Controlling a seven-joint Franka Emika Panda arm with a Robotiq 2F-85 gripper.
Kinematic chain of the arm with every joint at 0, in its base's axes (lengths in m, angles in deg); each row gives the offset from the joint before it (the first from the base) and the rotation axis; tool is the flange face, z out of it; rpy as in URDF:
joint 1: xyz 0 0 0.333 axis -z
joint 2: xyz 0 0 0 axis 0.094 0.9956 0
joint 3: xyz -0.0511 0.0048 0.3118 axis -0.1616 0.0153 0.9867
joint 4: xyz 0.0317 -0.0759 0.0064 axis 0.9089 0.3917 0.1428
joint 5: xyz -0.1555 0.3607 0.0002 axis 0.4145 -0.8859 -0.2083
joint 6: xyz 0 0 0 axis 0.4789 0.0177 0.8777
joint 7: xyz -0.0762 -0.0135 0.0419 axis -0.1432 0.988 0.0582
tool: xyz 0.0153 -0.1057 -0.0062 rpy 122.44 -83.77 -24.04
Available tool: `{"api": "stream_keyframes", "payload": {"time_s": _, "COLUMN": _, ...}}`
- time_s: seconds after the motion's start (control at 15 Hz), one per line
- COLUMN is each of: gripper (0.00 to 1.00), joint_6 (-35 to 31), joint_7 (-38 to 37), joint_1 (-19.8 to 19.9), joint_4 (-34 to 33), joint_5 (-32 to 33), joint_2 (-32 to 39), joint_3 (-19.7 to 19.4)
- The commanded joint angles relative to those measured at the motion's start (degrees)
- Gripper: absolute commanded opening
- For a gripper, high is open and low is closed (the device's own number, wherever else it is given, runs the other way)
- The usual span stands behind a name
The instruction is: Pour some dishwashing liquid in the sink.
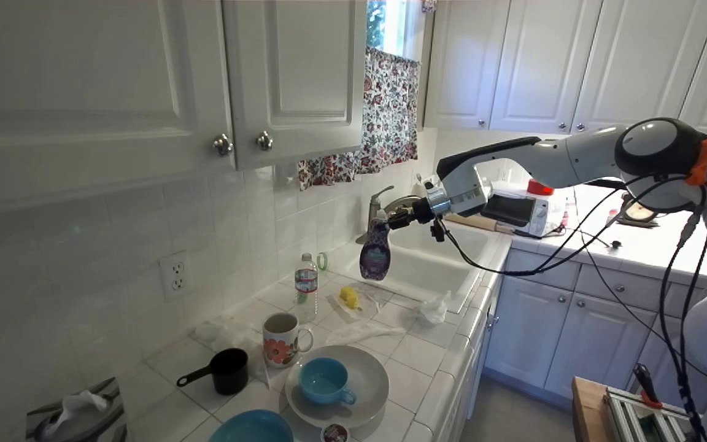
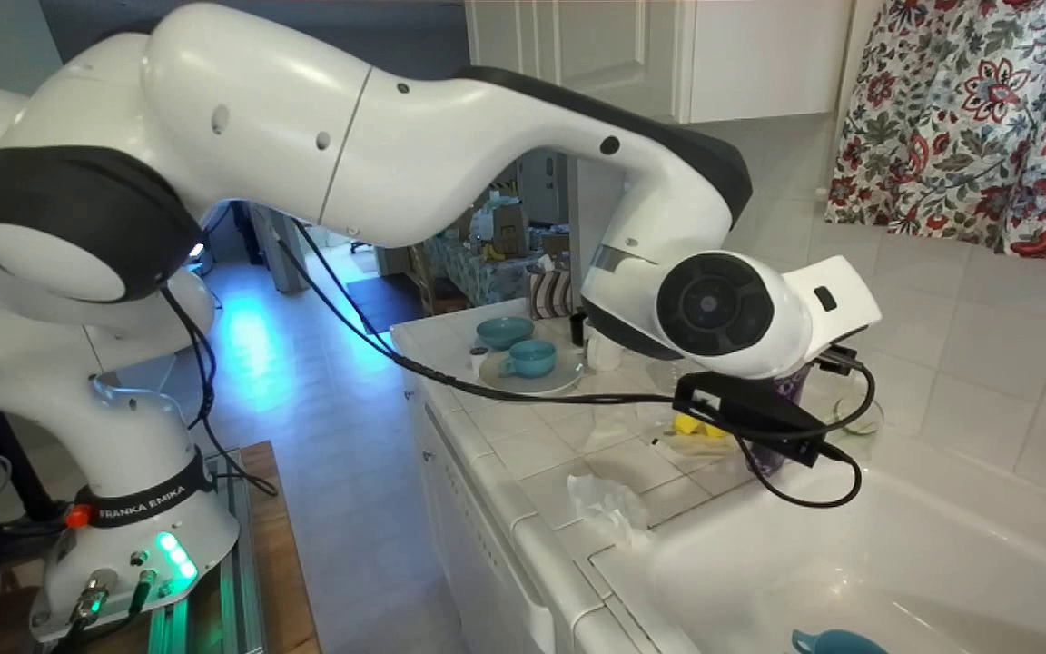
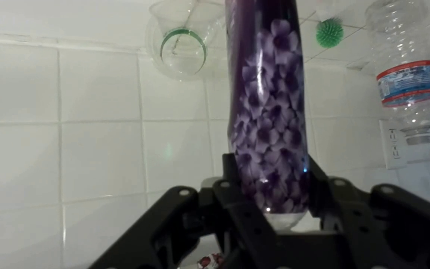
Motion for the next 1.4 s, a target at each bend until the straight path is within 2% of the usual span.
{"api": "stream_keyframes", "payload": {"time_s": 0.0, "gripper": 0.18, "joint_6": -0.56, "joint_7": -2.65, "joint_1": -5.97, "joint_4": -4.34, "joint_5": 4.1, "joint_2": 0.1, "joint_3": -3.33}}
{"api": "stream_keyframes", "payload": {"time_s": 0.2, "gripper": 0.18, "joint_6": -0.9, "joint_7": -3.21, "joint_1": -10.08, "joint_4": -7.65, "joint_5": 6.43, "joint_2": 0.43, "joint_3": -5.72}}
{"api": "stream_keyframes", "payload": {"time_s": 0.53, "gripper": 0.18, "joint_6": -0.37, "joint_7": -3.55, "joint_1": -14.0, "joint_4": -12.17, "joint_5": 6.34, "joint_2": 1.96, "joint_3": -7.8}}
{"api": "stream_keyframes", "payload": {"time_s": 1.33, "gripper": 0.18, "joint_6": 0.61, "joint_7": -6.99, "joint_1": -17.79, "joint_4": -17.07, "joint_5": 5.92, "joint_2": 5.91, "joint_3": -8.84}}
